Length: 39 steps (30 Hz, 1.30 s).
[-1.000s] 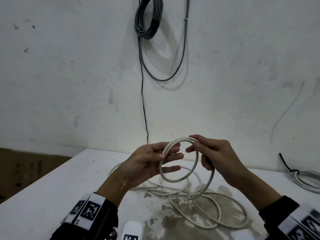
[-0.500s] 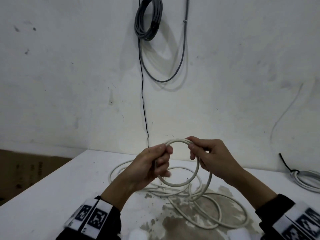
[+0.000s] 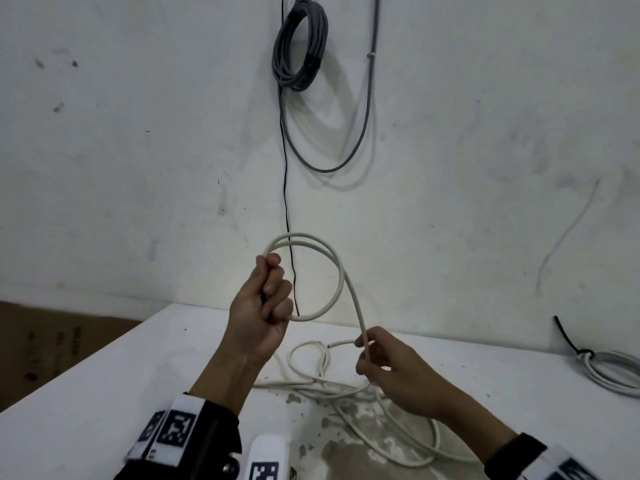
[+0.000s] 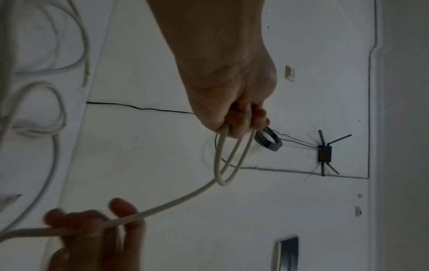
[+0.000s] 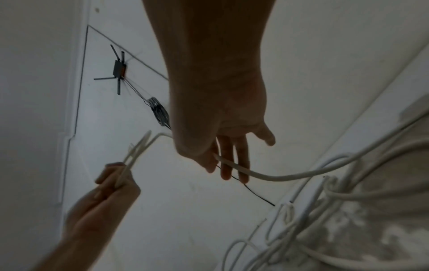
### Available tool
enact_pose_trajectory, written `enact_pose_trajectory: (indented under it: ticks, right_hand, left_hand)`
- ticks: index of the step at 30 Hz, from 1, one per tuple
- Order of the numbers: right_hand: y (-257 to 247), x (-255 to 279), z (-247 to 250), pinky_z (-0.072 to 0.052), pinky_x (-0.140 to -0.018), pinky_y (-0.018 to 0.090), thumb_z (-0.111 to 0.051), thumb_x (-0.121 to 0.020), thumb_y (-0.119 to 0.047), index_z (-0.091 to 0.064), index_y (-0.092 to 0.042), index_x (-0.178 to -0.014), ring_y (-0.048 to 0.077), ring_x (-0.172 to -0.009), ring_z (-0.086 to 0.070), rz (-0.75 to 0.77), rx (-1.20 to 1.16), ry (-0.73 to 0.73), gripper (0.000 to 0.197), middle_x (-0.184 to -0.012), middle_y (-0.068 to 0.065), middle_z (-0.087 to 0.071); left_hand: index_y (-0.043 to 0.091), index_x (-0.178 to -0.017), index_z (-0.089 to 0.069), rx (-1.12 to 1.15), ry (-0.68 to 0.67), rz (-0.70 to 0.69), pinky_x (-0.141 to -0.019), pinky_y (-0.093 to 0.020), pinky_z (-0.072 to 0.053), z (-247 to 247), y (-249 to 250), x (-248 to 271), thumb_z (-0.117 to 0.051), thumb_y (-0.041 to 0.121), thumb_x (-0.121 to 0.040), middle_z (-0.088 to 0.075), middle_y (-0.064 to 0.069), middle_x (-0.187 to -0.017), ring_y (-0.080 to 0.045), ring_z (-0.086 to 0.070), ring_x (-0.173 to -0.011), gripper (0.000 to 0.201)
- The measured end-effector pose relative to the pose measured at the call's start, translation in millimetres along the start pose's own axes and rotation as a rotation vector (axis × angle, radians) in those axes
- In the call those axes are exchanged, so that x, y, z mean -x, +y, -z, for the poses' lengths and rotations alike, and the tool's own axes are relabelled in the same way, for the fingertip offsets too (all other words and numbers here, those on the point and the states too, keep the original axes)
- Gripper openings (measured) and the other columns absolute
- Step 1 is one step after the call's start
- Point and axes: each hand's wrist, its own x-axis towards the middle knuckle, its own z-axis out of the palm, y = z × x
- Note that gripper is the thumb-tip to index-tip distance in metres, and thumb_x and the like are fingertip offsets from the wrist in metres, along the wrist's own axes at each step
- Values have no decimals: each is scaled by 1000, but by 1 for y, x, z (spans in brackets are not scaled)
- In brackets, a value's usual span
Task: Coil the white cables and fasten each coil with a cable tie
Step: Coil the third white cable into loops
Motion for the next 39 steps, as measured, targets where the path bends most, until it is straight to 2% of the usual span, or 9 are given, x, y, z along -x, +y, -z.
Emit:
enact_pose_trajectory:
  ticks: [4, 10, 13, 17, 21, 26, 33, 36, 39]
  right_hand:
    - [16, -7, -6, -40, -58, 15, -39, -97, -7, -49, -27, -99, 7, -64, -53, 82, 144, 160, 22, -77, -4, -58]
    - [2, -17, -7, -36, -67, 18, -35, -92, -5, -45, -21, -134, 6, -69, -43, 350, 278, 251, 47, -73, -12, -38]
    - [-8, -20, -8, -34, -64, 27, -36, -91, -5, -55, -20, -130, 14, -72, -41, 432, 435, 238, 45, -75, -8, -41]
    - [-29, -18, -10, -20, -62, 15, -44, -88, -4, -61, -27, -107, 10, -72, -39, 628, 614, 222, 35, -79, -2, -57]
    - [-44, -14, -5, -23, -54, 17, -46, -81, -9, -59, -16, -75, 9, -77, -44, 738, 487, 284, 15, -76, -1, -61]
    - [-41, -8, -3, -33, -57, 18, -55, -83, -7, -64, -10, -82, 9, -68, -44, 701, 461, 376, 10, -70, -1, -62]
    - [-29, -14, 6, -30, -53, 27, -56, -91, -17, -59, -9, -76, 18, -61, -40, 312, 734, 334, 18, -63, 2, -52]
    - [-34, -16, 9, -32, -45, 24, -56, -86, -15, -60, -8, -72, 22, -47, -46, 436, 600, 480, 16, -59, 3, -54]
    - [-37, -19, 14, -37, -53, 19, -55, -87, -20, -65, -8, -79, 20, -51, -53, 520, 496, 545, 18, -66, 5, -61]
  left_hand:
    - [18, -77, -50, -102, 15, -109, -33, -13, -17, -2, 8, -3, -29, 30, -100, -42, 9, -47, -2, -25, -28, 33]
    - [16, -82, -54, -317, -4, -257, -49, -15, -44, -3, 3, -1, -31, 27, -99, -64, 7, -61, -5, -50, -47, 30]
    - [12, -89, -55, -589, -83, -331, -68, -21, -55, -7, -9, 4, -31, 22, -99, -72, 0, -72, -11, -68, -75, 28]
    - [13, -99, -53, -1019, -263, -374, -81, -23, -55, -8, -33, 14, -35, 27, -98, -72, 1, -93, -9, -68, -92, 23]
    - [7, -101, -54, -1565, -335, -699, -64, -32, -56, 0, -48, 13, -25, 39, -99, -71, -4, -88, -20, -69, -76, 44]
    - [7, -78, -53, -2006, -290, -962, -29, -22, -37, -3, -39, 3, -16, 31, -102, -54, -1, -46, -22, -49, -30, 49]
    - [8, -76, -56, -2348, -194, -691, -32, -20, -36, 5, -22, 0, -33, 25, -94, -56, -1, -45, -22, -50, -28, 34]
    - [11, -89, -50, -2274, -231, -620, -51, -29, -36, 4, -27, 6, -22, 38, -100, -63, -6, -68, -27, -61, -58, 41]
    - [12, -73, -48, -2156, -266, -422, -58, -32, -31, 1, -28, 10, -15, 56, -94, -53, -2, -60, -24, -49, -60, 59]
